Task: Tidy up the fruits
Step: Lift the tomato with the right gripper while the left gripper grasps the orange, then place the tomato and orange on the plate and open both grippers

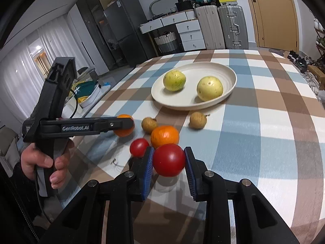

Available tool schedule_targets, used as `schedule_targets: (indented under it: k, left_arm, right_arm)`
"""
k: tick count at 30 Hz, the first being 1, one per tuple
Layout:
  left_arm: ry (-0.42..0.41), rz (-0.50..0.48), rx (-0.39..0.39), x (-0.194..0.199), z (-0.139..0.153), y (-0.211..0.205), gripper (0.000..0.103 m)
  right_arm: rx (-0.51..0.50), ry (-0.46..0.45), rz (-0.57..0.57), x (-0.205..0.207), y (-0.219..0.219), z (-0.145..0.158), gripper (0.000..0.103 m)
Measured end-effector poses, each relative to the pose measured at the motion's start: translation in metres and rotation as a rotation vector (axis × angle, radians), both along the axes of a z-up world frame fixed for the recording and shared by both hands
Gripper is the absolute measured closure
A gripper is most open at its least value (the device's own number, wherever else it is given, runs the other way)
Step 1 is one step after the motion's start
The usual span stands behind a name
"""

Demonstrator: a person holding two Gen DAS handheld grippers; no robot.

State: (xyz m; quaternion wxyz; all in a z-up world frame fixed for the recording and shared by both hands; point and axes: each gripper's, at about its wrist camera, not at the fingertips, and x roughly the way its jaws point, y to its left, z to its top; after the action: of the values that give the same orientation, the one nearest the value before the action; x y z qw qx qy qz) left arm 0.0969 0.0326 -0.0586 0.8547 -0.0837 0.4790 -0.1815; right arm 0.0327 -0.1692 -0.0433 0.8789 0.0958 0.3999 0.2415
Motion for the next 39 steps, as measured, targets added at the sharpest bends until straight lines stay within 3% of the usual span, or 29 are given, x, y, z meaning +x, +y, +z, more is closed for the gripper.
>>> schedule_targets:
  k: [7,20,29,39]
  left_arm:
    - [-0.03,0.006,-0.072,0.007,0.024,0.006,0.066]
    - [-0.016,-0.011,-0.066,0.043,0.048,-0.014,0.066]
    - [0.002,-0.028,0.015,0.078,0.048,-0.047,0.066]
    - [-0.005,-0.073,0.116,0.105,0.027,-0.083,0.066]
  right_arm:
    - [0.056,-0.042,0.003,0.025,-0.004,0.02,0.073]
    - [0.106,-0.074,-0.013,0.091,-0.001,0.054,0.073]
    - [0.123,-0.019,-0.058,0.137,-0.006,0.05,0.073]
    - [0.097,0.086,-0.063,0.177,-0.005,0.017,0.073]
